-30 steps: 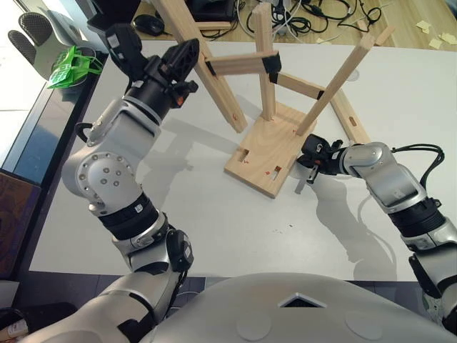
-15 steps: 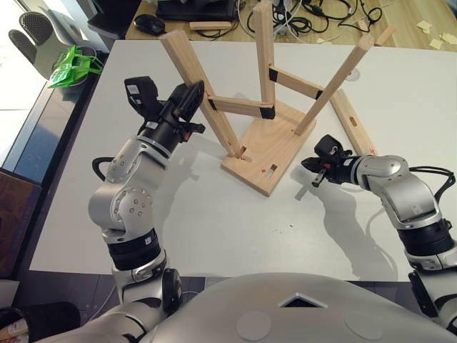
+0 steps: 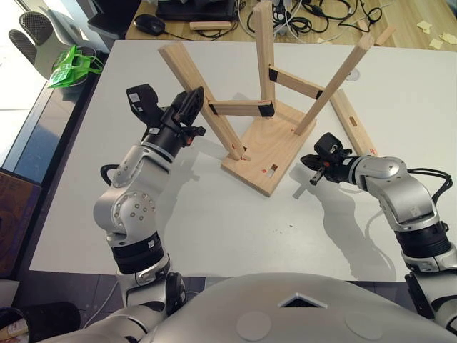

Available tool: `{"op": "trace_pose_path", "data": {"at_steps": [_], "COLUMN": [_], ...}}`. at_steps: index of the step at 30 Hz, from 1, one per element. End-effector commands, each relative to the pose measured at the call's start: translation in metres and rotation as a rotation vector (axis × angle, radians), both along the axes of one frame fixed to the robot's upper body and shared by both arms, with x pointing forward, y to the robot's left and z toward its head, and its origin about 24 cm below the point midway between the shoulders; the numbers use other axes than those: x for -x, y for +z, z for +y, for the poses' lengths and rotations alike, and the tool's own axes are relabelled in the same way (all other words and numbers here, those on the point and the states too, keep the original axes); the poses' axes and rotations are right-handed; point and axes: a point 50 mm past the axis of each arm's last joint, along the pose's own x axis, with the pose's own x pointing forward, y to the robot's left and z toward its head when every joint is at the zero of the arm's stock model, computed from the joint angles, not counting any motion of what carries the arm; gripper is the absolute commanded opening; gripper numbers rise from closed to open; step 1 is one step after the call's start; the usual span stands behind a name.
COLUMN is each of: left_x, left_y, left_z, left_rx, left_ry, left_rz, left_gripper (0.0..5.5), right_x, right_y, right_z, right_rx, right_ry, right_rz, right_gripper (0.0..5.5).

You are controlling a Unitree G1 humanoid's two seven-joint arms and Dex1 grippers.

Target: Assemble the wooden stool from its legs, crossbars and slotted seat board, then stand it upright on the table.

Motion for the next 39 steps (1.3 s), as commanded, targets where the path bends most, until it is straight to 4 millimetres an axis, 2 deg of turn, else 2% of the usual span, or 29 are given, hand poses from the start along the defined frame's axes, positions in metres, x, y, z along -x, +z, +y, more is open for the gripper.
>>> {"op": "trace_pose_path", "data": {"at_steps": [1, 9, 15, 24, 28, 32, 39], "left_x": [0.0, -0.002, -0.007, -0.007, -0.008, -0.003, 0.014], "left_y": [-0.011, -0.02, -0.01, -0.011, -0.007, -0.005, -0.018], "left_z": [-0.008, -0.027, -0.025, -0.028, -0.027, -0.033, -0.04], "left_rx": [-0.014, -0.081, -0.076, -0.078, -0.114, -0.139, -0.234], "left_ry": [0.01, 0.036, 0.094, 0.149, 0.172, 0.135, 0.026], "left_rz": [0.049, 0.012, -0.052, -0.017, -0.052, -0.1, -0.159], "left_gripper": [1.04, 1.04, 1.04, 1.04, 1.04, 1.04, 1.04], "right_x": [0.0, 0.0, 0.002, 0.002, 0.003, 0.004, 0.003], "right_y": [0.002, 0.003, 0.001, -0.004, -0.006, -0.009, -0.009], "right_z": [0.002, 0.003, 0.005, 0.003, 0.003, 0.001, 0.001], "right_rx": [-0.019, -0.03, -0.029, -0.005, 0.001, 0.008, 0.003], "right_ry": [0.001, 0.005, 0.015, 0.025, 0.031, 0.032, 0.033], "right_rz": [-0.013, -0.017, -0.017, -0.031, -0.036, -0.036, -0.037], "right_gripper": [0.0, 0.0, 0.0, 0.0, 0.0, 0.0, 0.0]}}
